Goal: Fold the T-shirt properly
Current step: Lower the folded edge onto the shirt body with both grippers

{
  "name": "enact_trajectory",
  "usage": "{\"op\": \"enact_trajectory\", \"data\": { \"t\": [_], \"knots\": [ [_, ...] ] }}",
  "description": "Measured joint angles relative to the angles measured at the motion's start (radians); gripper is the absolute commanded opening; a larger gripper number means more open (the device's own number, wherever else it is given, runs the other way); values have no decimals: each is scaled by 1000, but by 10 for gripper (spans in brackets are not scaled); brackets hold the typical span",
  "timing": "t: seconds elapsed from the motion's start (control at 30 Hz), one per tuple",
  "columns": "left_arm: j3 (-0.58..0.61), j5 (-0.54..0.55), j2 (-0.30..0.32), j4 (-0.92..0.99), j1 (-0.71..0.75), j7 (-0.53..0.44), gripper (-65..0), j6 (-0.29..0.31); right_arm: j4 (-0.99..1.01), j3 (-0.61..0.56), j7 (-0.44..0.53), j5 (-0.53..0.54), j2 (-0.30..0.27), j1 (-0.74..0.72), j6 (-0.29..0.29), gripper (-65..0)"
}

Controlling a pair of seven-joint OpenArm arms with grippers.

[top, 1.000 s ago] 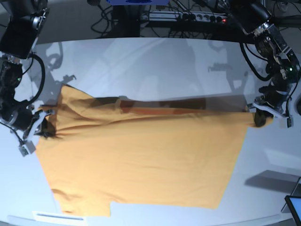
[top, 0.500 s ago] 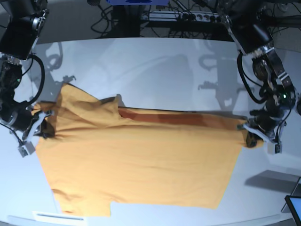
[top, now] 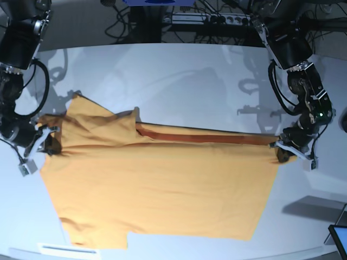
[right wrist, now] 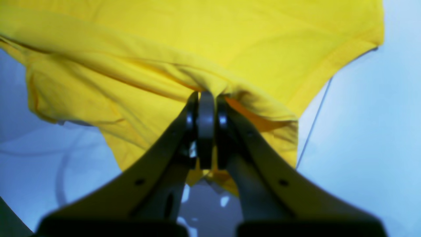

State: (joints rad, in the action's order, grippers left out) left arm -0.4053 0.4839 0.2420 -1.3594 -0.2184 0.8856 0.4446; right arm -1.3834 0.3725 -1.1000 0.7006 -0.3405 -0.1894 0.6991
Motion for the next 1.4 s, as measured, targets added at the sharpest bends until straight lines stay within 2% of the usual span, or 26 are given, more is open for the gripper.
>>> {"op": "enact_trajectory", "data": {
  "t": [0.13,0.33,0.47,0.77,1.03,1.2,1.4],
  "knots": [
    [0,-6,0,14,-1,-19,-650,0,6,0,8,0,0,-3,0,-647],
    [0,-112,-2,18,-13,-26,-630,6,7,0,8,3,0,-15,0,-647],
    [0,-116,-3,18,-12,-26,-630,7,9,-4,23,3,0,-25,0,-647],
    [0,-137,-1,21,-33,-26,-630,5,108,-137,105,-2,-5,-68,-3,-647],
    [0,-137,2,43,-82,-32,-630,4,136,-142,109,-4,-27,-105,-3,-647],
    [76,-136,9,110,-123,-35,-632,4,159,-142,119,2,-66,-138,-1,-647],
    [100,-136,10,141,-143,-74,-632,3,219,-141,112,-4,-66,-151,-3,-644]
  ]
}}
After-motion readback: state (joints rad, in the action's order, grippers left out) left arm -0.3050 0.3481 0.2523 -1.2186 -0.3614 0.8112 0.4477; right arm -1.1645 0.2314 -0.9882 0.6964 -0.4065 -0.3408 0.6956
